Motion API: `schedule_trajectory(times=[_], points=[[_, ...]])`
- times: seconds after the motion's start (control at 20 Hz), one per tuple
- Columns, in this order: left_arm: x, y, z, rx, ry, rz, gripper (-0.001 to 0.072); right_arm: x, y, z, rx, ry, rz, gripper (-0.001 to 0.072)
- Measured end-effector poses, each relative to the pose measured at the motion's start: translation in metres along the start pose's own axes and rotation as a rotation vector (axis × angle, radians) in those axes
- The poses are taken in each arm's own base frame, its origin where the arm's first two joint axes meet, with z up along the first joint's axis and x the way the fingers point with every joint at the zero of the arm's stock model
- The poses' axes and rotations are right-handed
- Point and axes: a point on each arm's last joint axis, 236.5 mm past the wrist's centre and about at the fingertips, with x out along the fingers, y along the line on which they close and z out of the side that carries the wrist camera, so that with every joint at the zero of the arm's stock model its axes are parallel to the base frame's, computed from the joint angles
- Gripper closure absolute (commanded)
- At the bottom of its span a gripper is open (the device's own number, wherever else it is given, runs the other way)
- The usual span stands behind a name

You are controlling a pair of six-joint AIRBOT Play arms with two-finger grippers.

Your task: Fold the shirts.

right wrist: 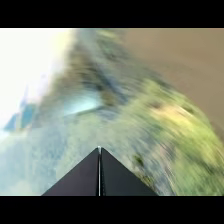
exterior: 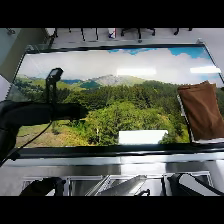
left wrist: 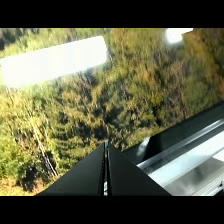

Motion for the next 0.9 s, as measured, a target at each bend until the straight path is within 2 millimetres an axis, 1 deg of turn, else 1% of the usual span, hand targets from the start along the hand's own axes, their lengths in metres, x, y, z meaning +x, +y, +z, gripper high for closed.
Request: schedule_trajectory(times=[0.05,0.1,0.15,0.2,0.25,0.3,0.35,0.4,0.45,0.5,0.6,0.7,0.9], points=[[-0.007,0.0,0.007,-0.001,-0.018,0.003,0.0693,0.007,0.024,-0.011,-0.09,0.018,0.027,0.069],[-0.013,0.0,0.012,-0.003,-0.032,0.004,0.0693,0.017,0.047,-0.028,-0.183,0.047,0.054,0.069],[-0.017,0.0,0.013,-0.013,-0.035,0.005,0.0693,0.028,0.065,-0.049,-0.264,0.088,0.079,0.069],[-0.018,0.001,0.01,-0.018,-0.033,0.006,0.0693,0.041,0.081,-0.074,-0.343,0.134,0.098,0.069],[-0.017,0.003,0.003,-0.025,-0.021,0.009,0.0693,0.056,0.093,-0.104,-0.42,0.182,0.113,0.0691],[-0.013,0.005,-0.007,-0.03,-0.003,0.01,0.0693,0.072,0.101,-0.137,-0.488,0.229,0.124,0.0691],[-0.009,0.007,-0.017,-0.041,0.009,0.012,0.0693,0.089,0.104,-0.169,-0.547,0.269,0.131,0.0691],[-0.006,0.01,-0.026,-0.052,0.017,0.014,0.0693,0.102,0.105,-0.195,-0.594,0.297,0.14,0.0691],[-0.004,0.013,-0.033,-0.063,0.021,0.017,0.0693,0.115,0.106,-0.219,-0.634,0.314,0.151,0.0691],[-0.003,0.017,-0.038,-0.074,0.021,0.021,0.0693,0.125,0.105,-0.234,-0.66,0.319,0.157,0.069],[-0.005,0.023,-0.043,-0.092,0.008,0.03,0.0693,0.138,0.105,-0.254,-0.696,0.317,0.171,0.069],[-0.011,0.029,-0.044,-0.108,-0.014,0.039,0.0693,0.143,0.106,-0.266,-0.712,0.321,0.182,0.069],[-0.022,0.034,-0.042,-0.124,-0.055,0.05,0.0693,0.147,0.107,-0.275,-0.719,0.322,0.196,0.069]])
